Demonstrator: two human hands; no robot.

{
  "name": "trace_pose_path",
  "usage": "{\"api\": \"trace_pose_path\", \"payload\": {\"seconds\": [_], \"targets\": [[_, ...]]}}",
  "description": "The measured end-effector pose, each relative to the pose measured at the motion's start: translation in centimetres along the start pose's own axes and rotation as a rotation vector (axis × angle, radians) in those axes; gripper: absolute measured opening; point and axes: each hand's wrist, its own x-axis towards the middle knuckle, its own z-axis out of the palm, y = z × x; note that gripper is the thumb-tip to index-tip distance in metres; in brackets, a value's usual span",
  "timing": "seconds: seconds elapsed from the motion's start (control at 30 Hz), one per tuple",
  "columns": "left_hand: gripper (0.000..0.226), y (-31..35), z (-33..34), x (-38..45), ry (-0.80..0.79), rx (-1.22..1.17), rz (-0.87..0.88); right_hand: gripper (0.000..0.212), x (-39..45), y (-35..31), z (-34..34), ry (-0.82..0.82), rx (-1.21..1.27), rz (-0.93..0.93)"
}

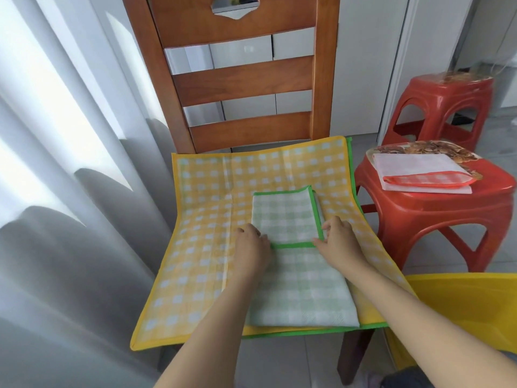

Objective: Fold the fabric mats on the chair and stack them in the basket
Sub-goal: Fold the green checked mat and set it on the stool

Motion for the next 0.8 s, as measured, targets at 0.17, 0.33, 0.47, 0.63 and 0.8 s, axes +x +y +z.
{"api": "trace_pose_path", "payload": {"seconds": [0.17,0.33,0.47,0.63,0.8], "targets": [[0.028,-0.3,0.2,2.2,0.048,-0.08,-0.165,0.02,2.8,0.5,0.5,0.063,0.018,0.189],[0.018,-0.8,0.5,3.4,0.068,-0.074,-0.219,0.031,3.9,0.4,0.9,0.029,-0.037,0.244],[0.02,-1.3,0.2,3.3,0.056,-0.283,-0.263,0.03,3.7,0.1,0.3,0.022,0.13,0.284],[0.022,-1.5,-1.1,2.5,-0.054,-0.661,-0.281,0.019,3.6,1.3,-0.8,-0.044,0.578,0.341],[0.043,-2.2,-2.2,2.0,-0.152,-0.93,-0.338,0.017,3.1,1.8,-1.8,-0.191,0.778,0.324]]}}
